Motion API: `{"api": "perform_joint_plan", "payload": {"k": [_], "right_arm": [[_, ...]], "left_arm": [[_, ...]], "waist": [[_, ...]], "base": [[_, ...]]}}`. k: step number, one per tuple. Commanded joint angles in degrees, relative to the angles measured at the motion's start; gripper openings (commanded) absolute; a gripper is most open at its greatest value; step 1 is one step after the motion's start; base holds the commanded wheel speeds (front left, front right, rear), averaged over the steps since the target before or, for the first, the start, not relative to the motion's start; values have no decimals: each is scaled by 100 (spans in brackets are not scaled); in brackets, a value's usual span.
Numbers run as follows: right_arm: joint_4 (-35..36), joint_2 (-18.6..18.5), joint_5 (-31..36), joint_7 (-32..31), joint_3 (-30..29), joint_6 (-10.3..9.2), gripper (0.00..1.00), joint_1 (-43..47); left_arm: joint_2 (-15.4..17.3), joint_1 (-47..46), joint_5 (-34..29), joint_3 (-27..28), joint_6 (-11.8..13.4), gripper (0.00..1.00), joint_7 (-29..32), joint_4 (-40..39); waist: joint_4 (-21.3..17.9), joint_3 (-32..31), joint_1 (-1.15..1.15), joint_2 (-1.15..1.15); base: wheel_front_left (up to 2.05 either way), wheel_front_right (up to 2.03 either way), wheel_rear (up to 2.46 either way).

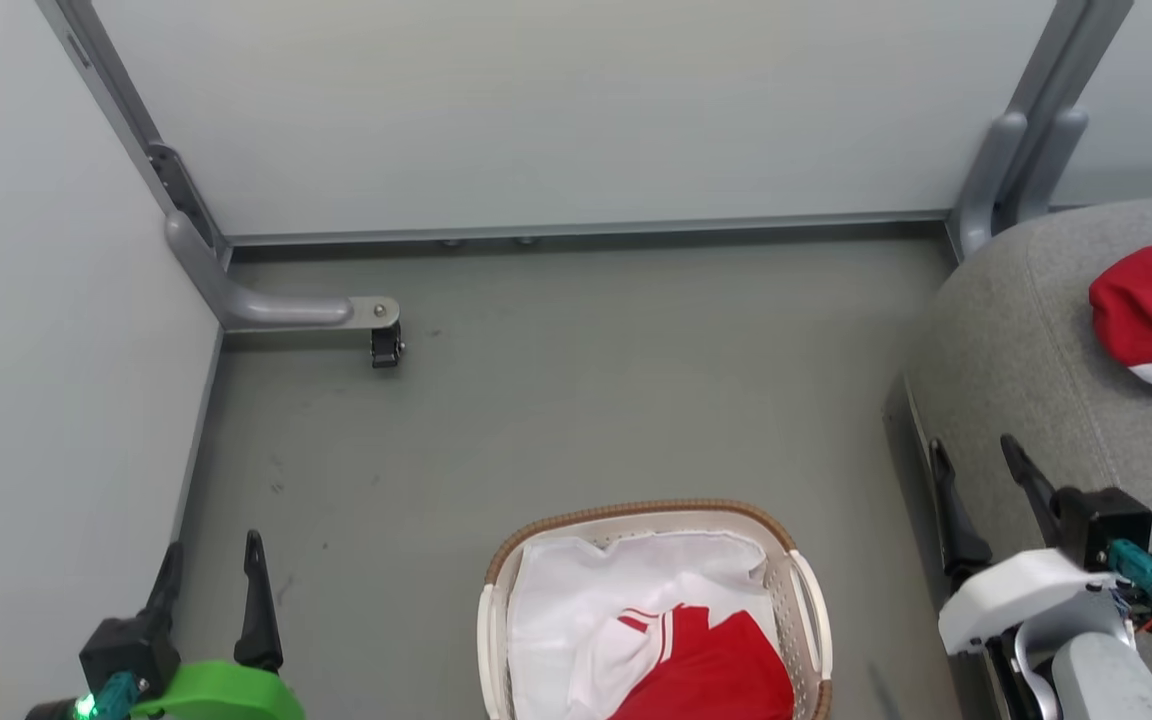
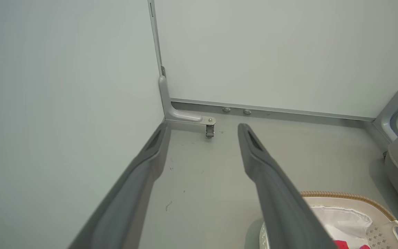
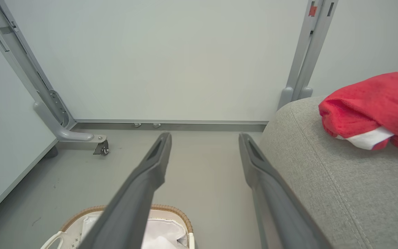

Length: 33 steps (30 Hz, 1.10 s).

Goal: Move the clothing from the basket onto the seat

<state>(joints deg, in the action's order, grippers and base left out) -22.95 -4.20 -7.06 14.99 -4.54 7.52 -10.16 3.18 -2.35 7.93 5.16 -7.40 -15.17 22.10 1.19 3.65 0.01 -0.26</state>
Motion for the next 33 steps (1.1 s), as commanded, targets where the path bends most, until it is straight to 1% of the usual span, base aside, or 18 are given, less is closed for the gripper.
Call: {"api": "perform_joint_plan", "payload": {"k": [1, 8, 13, 17, 26, 33], "right_arm": [[-7, -8, 32, 28, -19, -6, 100, 114], [-21, 5, 22, 28, 31, -6, 100, 116], [108, -43, 33, 28, 146, -6, 100, -223], [312, -95, 51, 28, 216, -6, 100, -669], [859, -41, 27, 28, 516, -6, 100, -1931], [1113, 34, 2, 28, 690, -6, 100, -2556]], "left_arm": [[-8, 119, 2, -6, -15, 100, 4, -22], [-21, 95, 98, -205, -16, 100, 4, 2], [-23, -212, 257, -589, -16, 100, 3, 100], [-24, -668, 592, -1245, -16, 100, 4, 294], [-11, -1992, 1053, -2537, -16, 100, 4, 1047], [115, -2813, 1604, -3510, -16, 100, 4, 1812]], "waist": [[59, -166, -1, 26], [12, -77, -1, 26], [-76, 300, -1, 26], [-198, 863, -1, 26], [-765, 2349, -1, 26], [-1076, 3206, -1, 26]], "base": [[0, 0, 0], [0, 0, 0], [0, 0, 0], [0, 0, 0], [0, 0, 0], [0, 0, 0]]}}
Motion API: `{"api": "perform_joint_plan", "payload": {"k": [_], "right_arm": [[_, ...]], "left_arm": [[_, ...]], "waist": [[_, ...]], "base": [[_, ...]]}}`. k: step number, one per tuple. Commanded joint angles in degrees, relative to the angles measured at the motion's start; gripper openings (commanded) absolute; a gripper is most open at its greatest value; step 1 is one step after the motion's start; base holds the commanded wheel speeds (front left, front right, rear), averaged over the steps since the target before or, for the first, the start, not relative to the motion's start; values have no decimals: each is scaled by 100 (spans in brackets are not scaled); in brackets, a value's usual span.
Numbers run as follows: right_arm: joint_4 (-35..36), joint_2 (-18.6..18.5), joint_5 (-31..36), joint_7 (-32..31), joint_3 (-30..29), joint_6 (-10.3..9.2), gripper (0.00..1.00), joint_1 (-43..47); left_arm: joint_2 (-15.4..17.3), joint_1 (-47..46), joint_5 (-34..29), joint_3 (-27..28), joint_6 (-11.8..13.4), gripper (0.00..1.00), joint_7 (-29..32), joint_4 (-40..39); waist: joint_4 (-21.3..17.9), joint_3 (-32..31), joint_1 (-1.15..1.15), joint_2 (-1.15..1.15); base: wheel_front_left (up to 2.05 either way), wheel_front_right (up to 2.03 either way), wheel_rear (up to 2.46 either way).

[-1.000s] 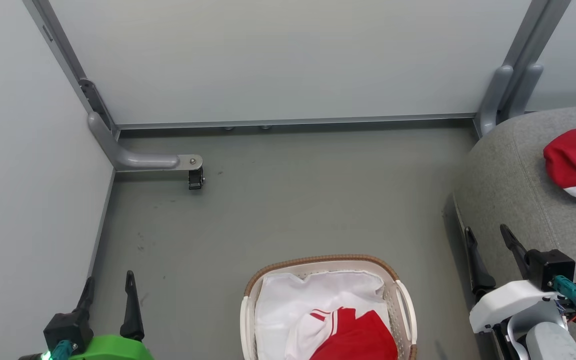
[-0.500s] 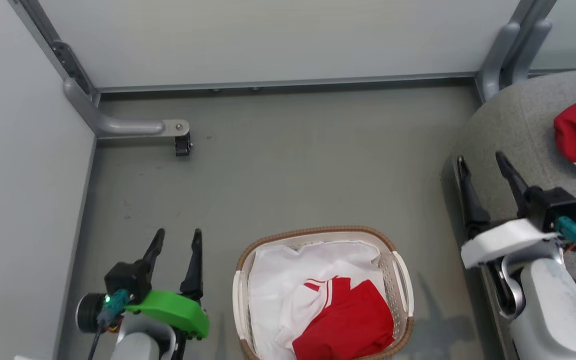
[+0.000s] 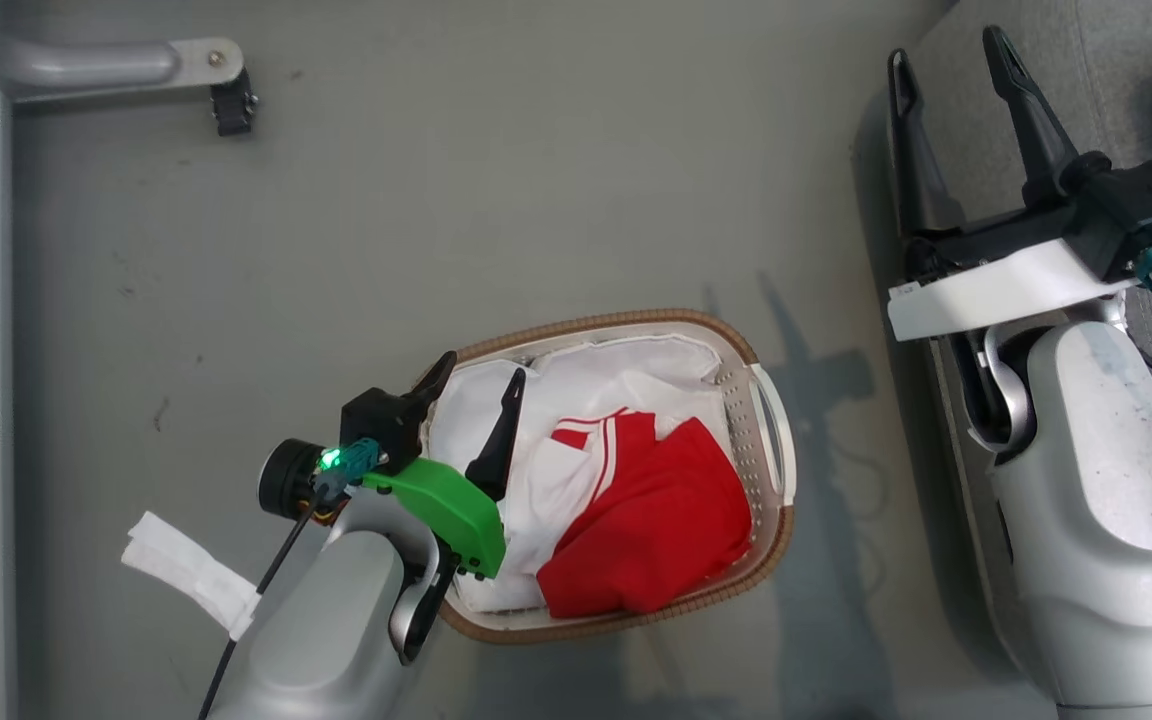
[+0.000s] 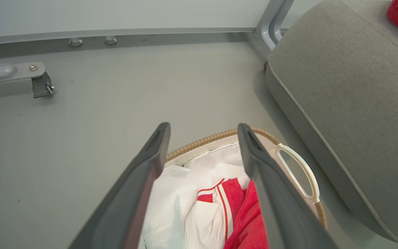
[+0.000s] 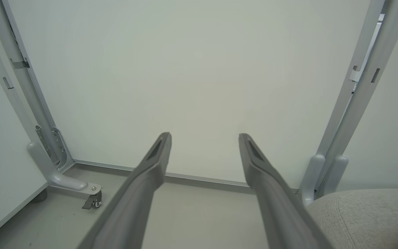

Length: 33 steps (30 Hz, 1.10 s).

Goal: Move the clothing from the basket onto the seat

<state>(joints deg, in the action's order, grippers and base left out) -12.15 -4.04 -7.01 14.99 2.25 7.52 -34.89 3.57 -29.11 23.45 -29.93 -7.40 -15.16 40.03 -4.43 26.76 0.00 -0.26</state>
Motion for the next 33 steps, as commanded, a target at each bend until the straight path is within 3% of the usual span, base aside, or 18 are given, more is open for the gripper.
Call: {"api": "perform_joint_plan", "payload": {"k": [1, 9, 17, 26, 33], "right_arm": [[66, 29, -1, 28, 40, -6, 100, -152], [314, 82, 27, 28, 164, -6, 100, -496], [496, 110, -20, 28, 321, -6, 100, -671], [706, 111, -225, 28, 403, -6, 100, -755], [833, 110, -335, 28, 481, -6, 100, -846]], "left_arm": [[92, -245, 135, -177, -16, 100, 3, 181], [156, -1036, 1106, -1659, -16, 100, 53, 1061], [266, -1594, 1929, -2769, -16, 100, 450, 1429], [442, -2078, 2796, -3701, -16, 100, 1068, 1491], [570, -2376, 3200, -4122, -16, 100, 1404, 1537]], "waist": [[-547, 1012, 0, 26], [-735, 1699, 0, 26], [-947, 2249, 0, 26], [-1066, 2747, 0, 26], [-1186, 3014, 0, 26]], "base": [[0, 0, 0], [0, 0, 0], [0, 0, 0], [0, 0, 0], [0, 0, 0]]}}
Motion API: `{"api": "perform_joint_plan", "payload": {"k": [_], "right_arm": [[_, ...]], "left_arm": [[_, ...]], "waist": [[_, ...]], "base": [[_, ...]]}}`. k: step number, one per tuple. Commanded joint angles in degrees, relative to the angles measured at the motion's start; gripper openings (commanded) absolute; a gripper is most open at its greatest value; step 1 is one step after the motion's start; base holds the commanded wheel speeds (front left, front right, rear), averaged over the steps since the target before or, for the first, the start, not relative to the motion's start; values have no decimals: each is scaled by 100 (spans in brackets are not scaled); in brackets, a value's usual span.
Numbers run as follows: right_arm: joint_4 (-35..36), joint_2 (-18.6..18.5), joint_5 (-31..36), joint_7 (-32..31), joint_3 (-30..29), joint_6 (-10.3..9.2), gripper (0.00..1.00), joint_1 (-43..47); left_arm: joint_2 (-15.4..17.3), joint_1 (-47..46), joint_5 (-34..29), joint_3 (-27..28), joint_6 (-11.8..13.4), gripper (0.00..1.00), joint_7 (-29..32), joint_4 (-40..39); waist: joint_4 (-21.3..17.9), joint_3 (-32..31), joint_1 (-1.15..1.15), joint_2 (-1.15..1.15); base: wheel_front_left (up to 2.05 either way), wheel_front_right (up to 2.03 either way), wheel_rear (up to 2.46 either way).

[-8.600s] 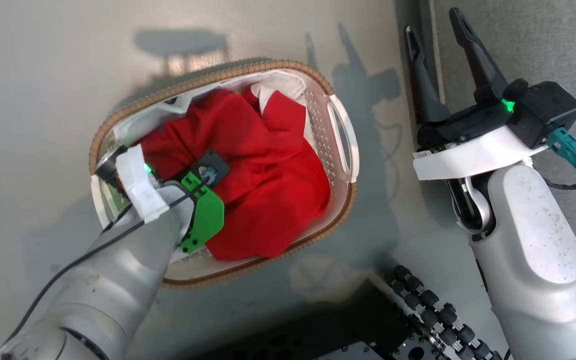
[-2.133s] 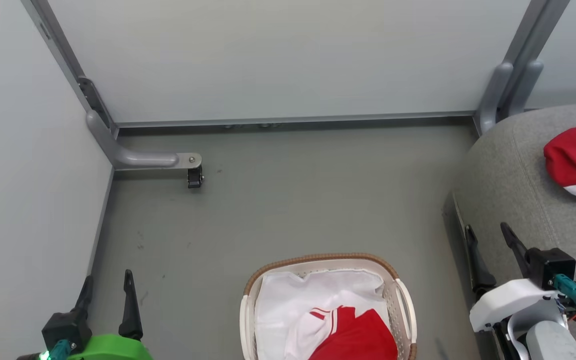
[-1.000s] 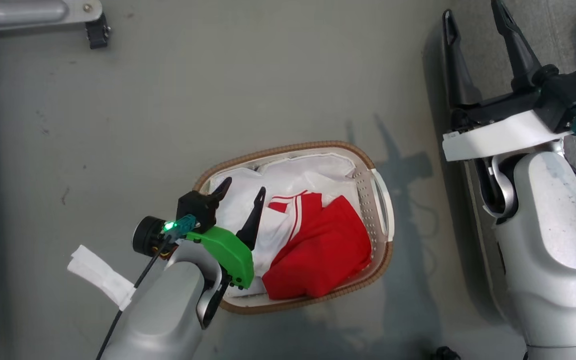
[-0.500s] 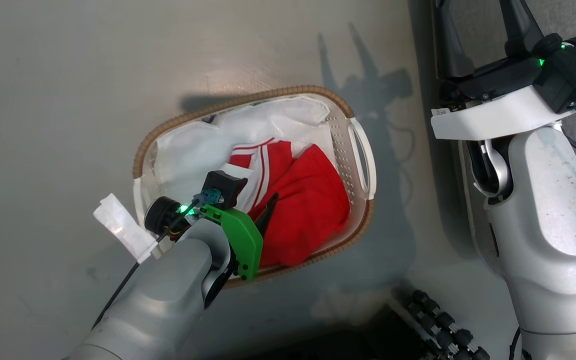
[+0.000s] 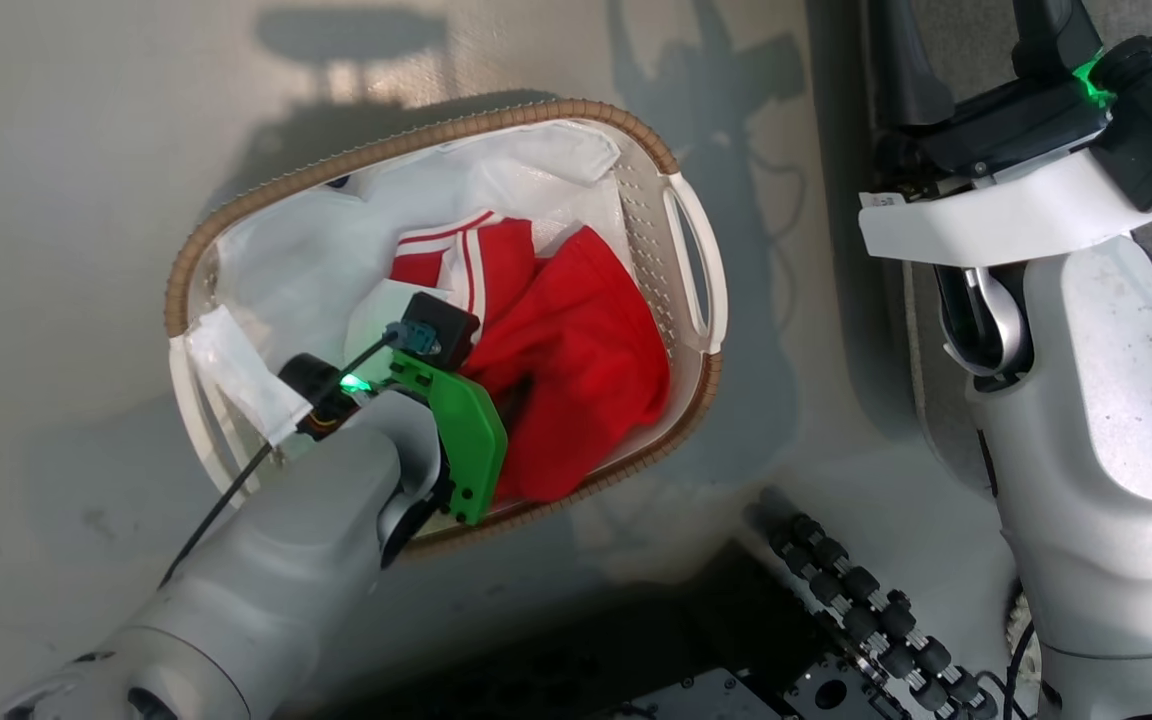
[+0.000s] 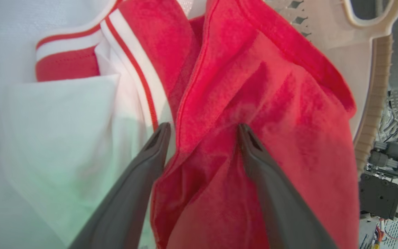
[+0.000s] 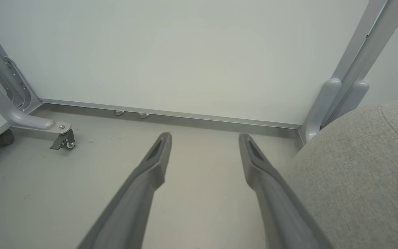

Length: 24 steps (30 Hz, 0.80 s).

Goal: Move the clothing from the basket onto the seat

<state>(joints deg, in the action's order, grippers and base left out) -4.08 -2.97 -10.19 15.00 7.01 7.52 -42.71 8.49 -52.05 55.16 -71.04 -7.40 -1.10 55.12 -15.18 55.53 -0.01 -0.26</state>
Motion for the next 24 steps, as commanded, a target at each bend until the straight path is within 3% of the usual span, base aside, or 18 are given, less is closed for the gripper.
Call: {"api": "perform_joint_plan", "payload": {"k": [1, 12, 14, 15, 24], "right_arm": [[48, 4, -38, 27, 19, -6, 100, -71], [214, 2, -56, 27, 55, -6, 100, -31], [215, 2, -77, 27, 52, -6, 100, -19], [207, 1, -94, 26, 53, -6, 100, -17], [-98, -2, -98, 26, -51, -6, 100, 51]], "left_arm": [[71, -162, -6, -50, -16, 100, 8, 76], [-143, -361, -38, -217, -17, 99, 265, 359], [-141, -344, -62, -227, -17, 4, 276, 338], [-127, -308, -81, -231, -17, 0, 309, 315], [-19, -17, -165, -236, -17, 0, -290, 160]], "waist": [[-129, 175, 1, 26], [-167, 278, 1, 26], [-165, 281, 1, 26], [-167, 276, 1, 26], [-136, -192, 1, 26]], "base": [[0, 0, 0], [0, 0, 0], [0, 0, 0], [0, 0, 0], [0, 0, 0]]}}
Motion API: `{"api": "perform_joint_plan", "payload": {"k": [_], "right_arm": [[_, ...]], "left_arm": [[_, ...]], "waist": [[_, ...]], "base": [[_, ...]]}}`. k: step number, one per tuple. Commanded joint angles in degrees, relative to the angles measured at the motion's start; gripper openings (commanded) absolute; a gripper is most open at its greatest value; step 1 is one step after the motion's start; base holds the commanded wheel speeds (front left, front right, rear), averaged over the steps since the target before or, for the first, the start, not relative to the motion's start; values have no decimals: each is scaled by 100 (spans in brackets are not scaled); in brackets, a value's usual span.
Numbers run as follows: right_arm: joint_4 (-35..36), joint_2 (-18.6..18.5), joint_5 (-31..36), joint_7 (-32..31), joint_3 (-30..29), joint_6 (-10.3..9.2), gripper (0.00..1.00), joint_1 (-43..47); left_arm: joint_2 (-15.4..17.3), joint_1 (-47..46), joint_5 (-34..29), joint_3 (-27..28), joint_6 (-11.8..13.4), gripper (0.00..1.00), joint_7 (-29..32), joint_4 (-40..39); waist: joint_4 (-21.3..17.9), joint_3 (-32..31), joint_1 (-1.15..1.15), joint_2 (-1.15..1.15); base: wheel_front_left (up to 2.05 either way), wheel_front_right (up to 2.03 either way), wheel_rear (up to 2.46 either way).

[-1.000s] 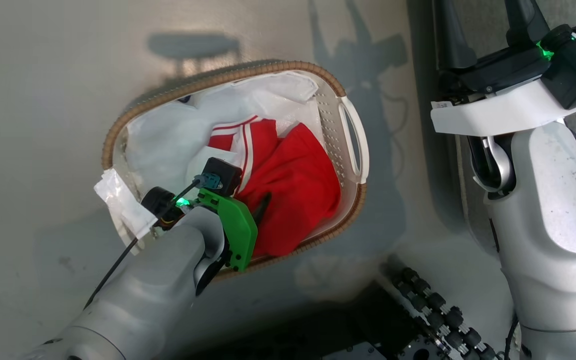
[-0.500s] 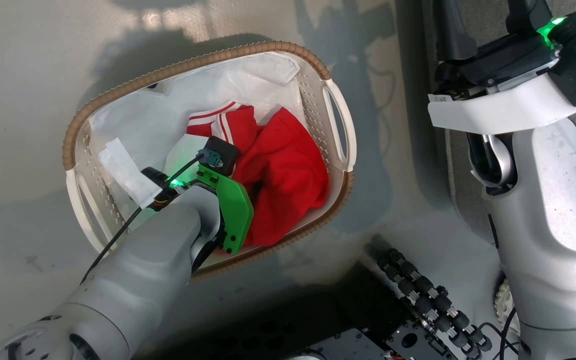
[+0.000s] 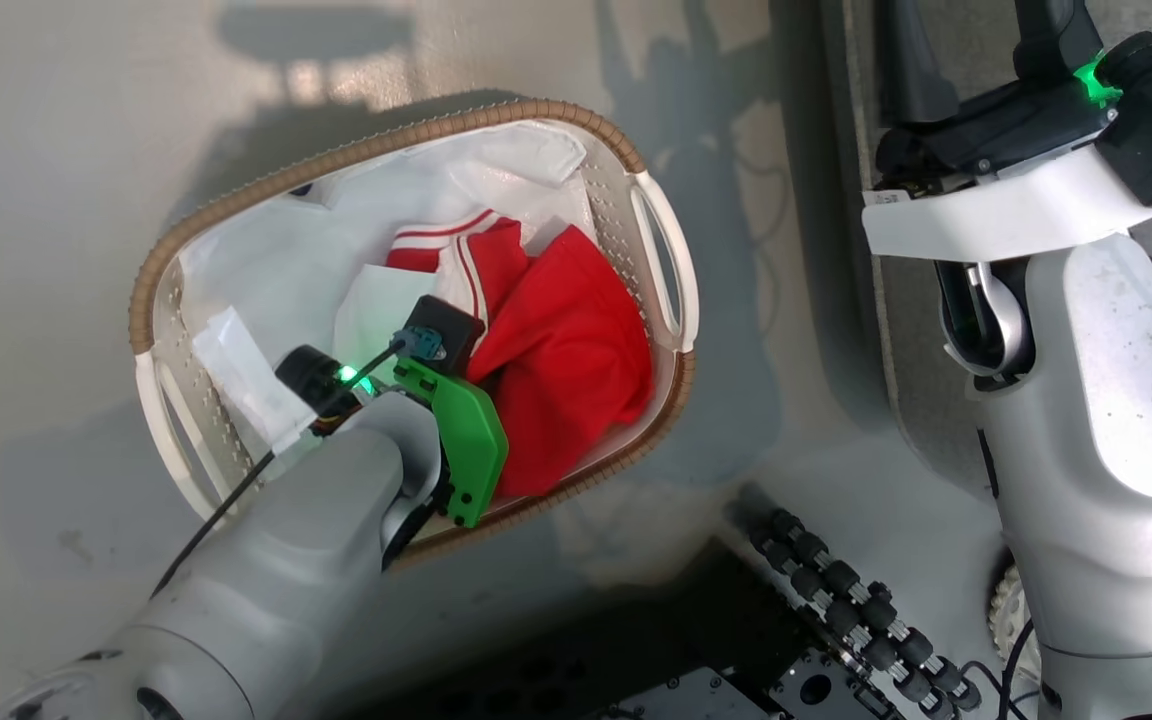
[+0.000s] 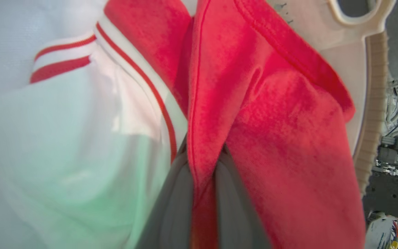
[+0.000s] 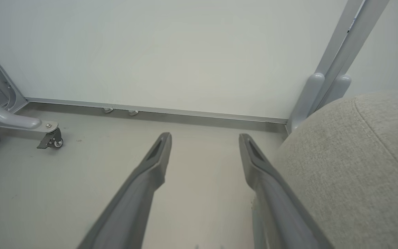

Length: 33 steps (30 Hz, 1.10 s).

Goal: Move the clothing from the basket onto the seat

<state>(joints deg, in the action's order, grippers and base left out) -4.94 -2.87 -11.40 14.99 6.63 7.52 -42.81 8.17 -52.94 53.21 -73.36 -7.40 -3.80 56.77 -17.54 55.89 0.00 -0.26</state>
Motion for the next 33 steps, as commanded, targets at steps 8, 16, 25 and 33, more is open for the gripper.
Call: {"api": "perform_joint_plan", "payload": {"k": [8, 16, 25, 33], "right_arm": [[-375, -15, 149, 28, -14, -6, 100, 298], [-761, -17, 282, 28, -32, -6, 100, 672], [-1053, -62, 334, 28, -161, -6, 100, 1331], [-1257, -107, 223, 28, -227, -6, 100, 2059]], "left_arm": [[-50, 368, 341, -5, -17, 0, -710, -212], [-8, 702, 520, -5, -17, 0, -1023, -514], [109, 1157, 470, 676, -17, 0, -1142, -1004], [187, 1921, -300, 1948, -17, 0, -1135, -1742]], "waist": [[408, -1136, 0, 26], [761, -2197, 0, 26], [1271, -3276, 0, 26], [1636, -4202, 0, 26]], "base": [[0, 0, 0], [0, 0, 0], [0, 0, 0], [0, 0, 0]]}}
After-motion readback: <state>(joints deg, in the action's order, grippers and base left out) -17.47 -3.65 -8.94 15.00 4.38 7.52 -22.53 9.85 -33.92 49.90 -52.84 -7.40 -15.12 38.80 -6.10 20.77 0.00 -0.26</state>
